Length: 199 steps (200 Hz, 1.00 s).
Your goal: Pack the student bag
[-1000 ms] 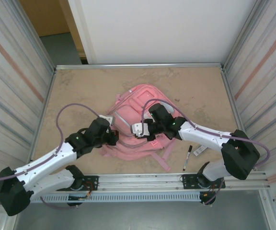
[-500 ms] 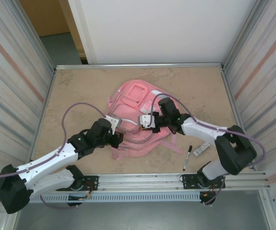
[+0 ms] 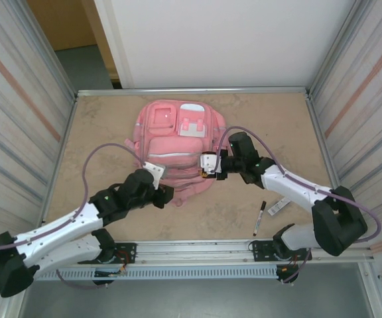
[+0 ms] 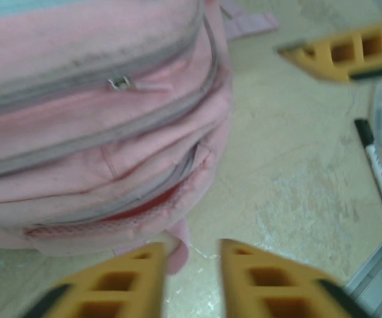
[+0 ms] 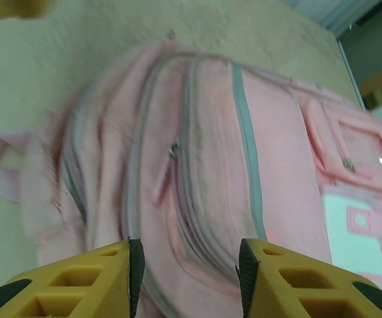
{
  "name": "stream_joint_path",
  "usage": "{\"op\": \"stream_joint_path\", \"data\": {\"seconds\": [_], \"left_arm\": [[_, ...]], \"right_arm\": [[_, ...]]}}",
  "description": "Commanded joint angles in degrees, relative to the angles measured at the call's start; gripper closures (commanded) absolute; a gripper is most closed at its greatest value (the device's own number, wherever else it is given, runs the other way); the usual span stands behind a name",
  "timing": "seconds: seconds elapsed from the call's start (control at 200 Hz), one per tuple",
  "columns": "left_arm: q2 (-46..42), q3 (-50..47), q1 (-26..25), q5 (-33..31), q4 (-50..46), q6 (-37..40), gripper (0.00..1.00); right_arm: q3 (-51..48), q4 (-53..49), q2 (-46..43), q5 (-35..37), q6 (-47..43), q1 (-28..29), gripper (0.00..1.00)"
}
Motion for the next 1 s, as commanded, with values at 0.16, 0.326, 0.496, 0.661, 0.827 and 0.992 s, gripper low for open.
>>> {"op": "stream_joint_path", "data": {"seconds": [0.16,0.326,0.496,0.661,0.827,0.992], "left_arm": [[-5.01,-1.17,7.19,0.09,3.61,-6.53,0.52],[-1.68,1.63,7.18,0.5,-0.48,-8.16,0.51],[2.2,2.28,7.22,3.43,0.05,-9.89,0.5],[4.79,2.95,7.18,5.3,0.8,-11.16,0.49],[7.96,4.4,7.18,5.76,1.51,-12.41,0.47],[11.54,6.9,7.72,0.94,2.07,-16.23,0.45]], "right_arm": [[4.25,2.25,8.5,2.01,-5.49,2.78,0.56],[9.62,-2.39,15.09,5.82,-9.49,3.33,0.55],[8.91,4.09,20.05,15.57,-11.47,4.06,0.57],[9.18,3.85,20.77,13.26,-11.38,3.99,0.61],[8.43,8.68,19.06,5.93,-5.41,3.49,0.94],[8.27,13.89,17.7,-5.14,2.83,2.01,1.0]]}}
